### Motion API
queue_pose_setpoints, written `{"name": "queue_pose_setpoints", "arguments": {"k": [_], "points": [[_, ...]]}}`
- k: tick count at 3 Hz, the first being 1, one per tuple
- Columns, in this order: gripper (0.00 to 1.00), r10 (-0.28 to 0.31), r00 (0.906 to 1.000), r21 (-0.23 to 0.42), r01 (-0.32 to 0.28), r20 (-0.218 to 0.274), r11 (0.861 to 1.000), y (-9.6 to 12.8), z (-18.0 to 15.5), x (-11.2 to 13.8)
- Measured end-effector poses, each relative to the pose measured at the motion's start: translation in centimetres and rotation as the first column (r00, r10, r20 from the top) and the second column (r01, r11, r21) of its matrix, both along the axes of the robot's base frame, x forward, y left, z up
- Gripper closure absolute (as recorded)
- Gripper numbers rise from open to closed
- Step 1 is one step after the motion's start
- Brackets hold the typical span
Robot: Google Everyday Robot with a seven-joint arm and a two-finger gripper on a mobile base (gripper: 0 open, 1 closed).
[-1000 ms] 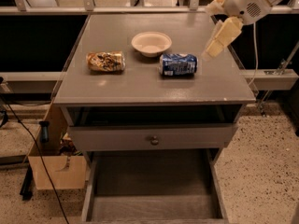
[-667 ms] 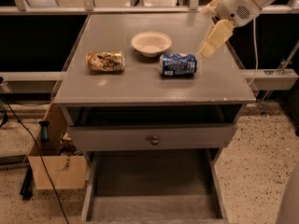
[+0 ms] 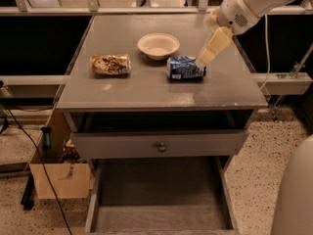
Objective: Place pepsi can into middle drawer
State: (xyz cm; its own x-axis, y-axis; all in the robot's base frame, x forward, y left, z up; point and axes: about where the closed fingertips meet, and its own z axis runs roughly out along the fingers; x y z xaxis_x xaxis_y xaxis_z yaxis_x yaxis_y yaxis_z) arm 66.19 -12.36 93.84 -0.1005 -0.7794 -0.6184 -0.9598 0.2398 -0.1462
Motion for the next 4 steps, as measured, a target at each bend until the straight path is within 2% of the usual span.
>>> {"name": "queue_pose_setpoints", "arguments": {"k": [2, 4], "points": [[0.0, -0.005, 0.9983, 0.025, 0.006, -0.057, 1.0, 0.7, -3.9, 1.4], [0.0, -0.012, 0.9909, 0.028, 0.016, -0.134, 0.999, 1.3, -8.2, 2.1]]}}
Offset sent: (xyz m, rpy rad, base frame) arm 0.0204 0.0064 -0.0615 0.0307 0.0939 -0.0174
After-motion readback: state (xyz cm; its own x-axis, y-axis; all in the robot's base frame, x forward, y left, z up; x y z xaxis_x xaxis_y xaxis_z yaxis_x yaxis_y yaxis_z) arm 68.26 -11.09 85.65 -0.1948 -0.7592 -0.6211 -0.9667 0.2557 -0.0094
